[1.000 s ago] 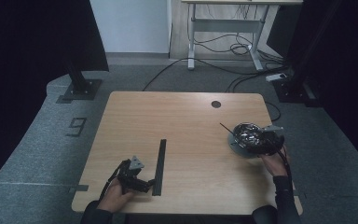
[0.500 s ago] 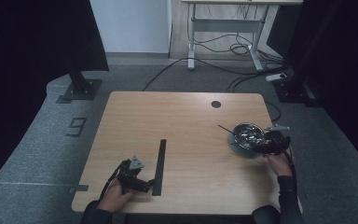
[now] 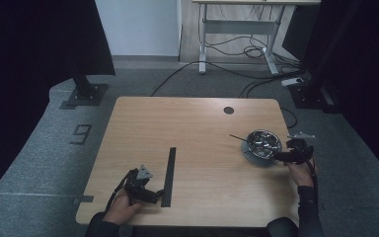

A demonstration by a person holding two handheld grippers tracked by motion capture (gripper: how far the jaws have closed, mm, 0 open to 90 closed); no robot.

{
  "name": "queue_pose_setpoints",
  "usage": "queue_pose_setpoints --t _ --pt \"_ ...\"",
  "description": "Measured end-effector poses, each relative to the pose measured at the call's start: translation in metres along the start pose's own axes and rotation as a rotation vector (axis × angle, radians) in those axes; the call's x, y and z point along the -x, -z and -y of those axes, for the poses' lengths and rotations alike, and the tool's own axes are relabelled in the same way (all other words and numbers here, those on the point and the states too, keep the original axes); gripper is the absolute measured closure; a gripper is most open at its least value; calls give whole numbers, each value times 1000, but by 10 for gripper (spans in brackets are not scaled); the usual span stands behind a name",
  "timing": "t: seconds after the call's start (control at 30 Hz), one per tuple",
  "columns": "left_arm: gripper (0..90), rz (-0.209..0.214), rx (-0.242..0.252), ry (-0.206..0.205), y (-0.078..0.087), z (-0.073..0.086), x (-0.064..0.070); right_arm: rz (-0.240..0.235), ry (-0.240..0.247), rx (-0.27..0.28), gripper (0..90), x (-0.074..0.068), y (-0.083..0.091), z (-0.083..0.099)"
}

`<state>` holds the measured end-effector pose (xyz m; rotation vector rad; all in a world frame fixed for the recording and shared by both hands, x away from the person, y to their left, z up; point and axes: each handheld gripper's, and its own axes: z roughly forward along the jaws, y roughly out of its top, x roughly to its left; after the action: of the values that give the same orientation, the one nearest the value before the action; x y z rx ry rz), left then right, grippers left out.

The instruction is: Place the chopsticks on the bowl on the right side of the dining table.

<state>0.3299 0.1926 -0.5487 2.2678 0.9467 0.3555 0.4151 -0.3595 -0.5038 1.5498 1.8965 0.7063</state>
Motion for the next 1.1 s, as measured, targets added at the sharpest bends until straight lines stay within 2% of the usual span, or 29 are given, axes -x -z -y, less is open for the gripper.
queue_pose_setpoints --t 0.43,1.1 --pt "0 0 0 0 0 0 0 37 -85 32 61 22 1 4" --pt "0 0 0 0 0 0 0 62 -130 40 71 47 -9 7"
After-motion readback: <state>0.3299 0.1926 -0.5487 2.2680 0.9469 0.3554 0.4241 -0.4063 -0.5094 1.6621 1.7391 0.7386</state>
